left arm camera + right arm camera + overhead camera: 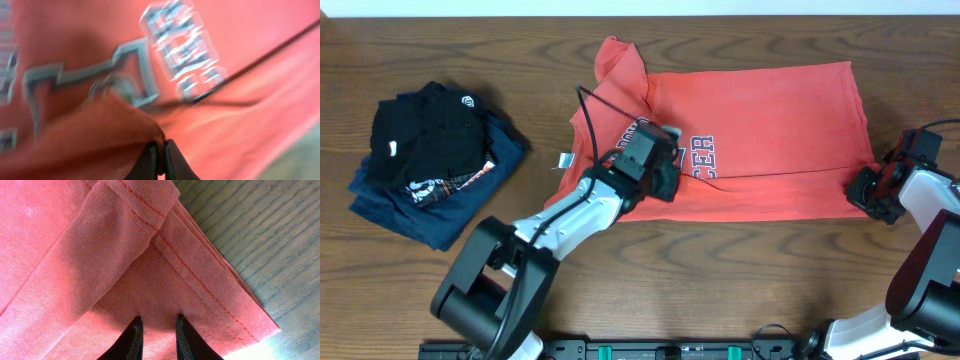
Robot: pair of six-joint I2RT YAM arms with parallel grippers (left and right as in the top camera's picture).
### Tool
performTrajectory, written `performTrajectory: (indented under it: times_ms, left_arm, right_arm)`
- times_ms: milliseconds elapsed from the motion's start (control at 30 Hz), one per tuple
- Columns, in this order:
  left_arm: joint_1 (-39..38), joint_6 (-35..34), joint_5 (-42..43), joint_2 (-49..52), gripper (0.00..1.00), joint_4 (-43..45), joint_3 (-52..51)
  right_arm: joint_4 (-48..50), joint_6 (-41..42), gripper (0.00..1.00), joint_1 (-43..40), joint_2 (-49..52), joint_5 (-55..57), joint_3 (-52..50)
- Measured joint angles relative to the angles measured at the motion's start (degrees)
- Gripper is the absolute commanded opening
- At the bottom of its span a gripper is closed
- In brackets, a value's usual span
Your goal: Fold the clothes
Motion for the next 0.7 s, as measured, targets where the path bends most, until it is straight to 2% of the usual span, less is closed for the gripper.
performTrajectory:
  times_ms: [167,200,267,300,333,500,700]
  left_arm:
    - [-0.48,0.00,2.71,-1.62,0.07,0.70,2.49]
    - [-0.50,0.00,2.91,-1.57,0.12,0.50,2.49]
    - [-0.50,0.33,3.21,-1.11,0.42,0.11,2.47]
    - [-0.50,0.24,3.19,-0.87,0.50,0.09,2.47]
    - [-0.50,0.00,2.97,-0.66,0.53,0.07,2.47]
    - [-0.24,0.09,-1.88,-0.39,0.53,-1.84,2.49]
    - [3.26,-0.26,-8.76,-2.95,0.53,-12.76,2.40]
  right_arm:
    - [0.00,0.00,0.21,0.00,0.00,0.00,0.00]
    - [0.00,0.00,0.21,0.00,0.00,0.00,0.00]
    - [0.00,0.00,0.21,0.00,0.00,0.00,0.00]
    - [-0.02,0.00,0.22,0.00,0.00,0.00,0.00]
    - [-0.02,0.00,0.22,0.00,0.00,0.00,0.00]
    - [-0.07,0.00,0.22,0.00,0.00,0.00,0.00]
    - [-0.48,0.00,0.22,0.00,0.00,-0.02,0.11]
